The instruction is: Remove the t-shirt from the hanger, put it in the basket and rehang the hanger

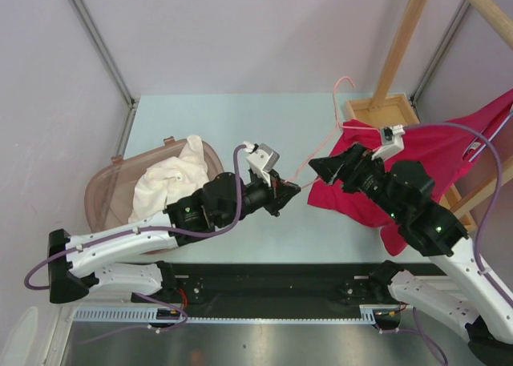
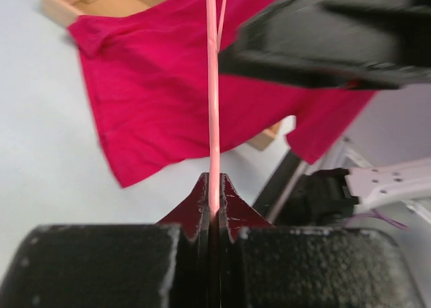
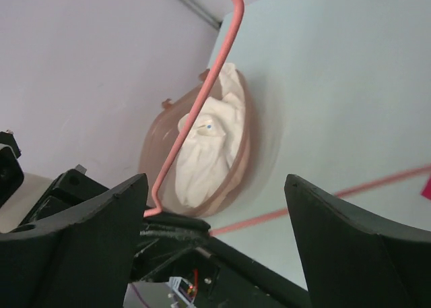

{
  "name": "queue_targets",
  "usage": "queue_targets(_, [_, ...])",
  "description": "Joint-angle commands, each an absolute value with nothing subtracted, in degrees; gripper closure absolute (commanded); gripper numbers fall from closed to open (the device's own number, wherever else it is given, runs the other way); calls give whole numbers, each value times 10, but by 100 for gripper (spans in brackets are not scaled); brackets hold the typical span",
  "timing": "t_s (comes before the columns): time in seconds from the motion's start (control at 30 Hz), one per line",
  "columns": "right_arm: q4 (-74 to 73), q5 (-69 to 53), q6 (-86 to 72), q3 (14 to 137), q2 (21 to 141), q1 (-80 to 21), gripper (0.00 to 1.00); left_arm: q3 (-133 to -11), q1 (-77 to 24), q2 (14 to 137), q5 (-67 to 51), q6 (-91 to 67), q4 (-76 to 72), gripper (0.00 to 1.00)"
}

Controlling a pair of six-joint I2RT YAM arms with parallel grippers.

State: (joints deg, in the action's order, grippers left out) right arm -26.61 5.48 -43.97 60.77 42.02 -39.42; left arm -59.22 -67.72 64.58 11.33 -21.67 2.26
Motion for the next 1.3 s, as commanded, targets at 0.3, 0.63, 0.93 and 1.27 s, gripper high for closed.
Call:
queue_targets(0.3, [-83,50,-476,545,437,-460,47,-577,-672,630,47,-274,-70,100])
queue_targets(0.63, [-84,105,-483,551,468,-522,77,-577,-672,635,74,-272,-67,100])
queue_targets(0.93, [-153,192,-468,610,527,-577,70,-564,-672,629,136,-260,-40,100])
queue_targets(1.27, [-201,294,-470,684,606,-624,100,-543,-672,612,186,-248,-35,98])
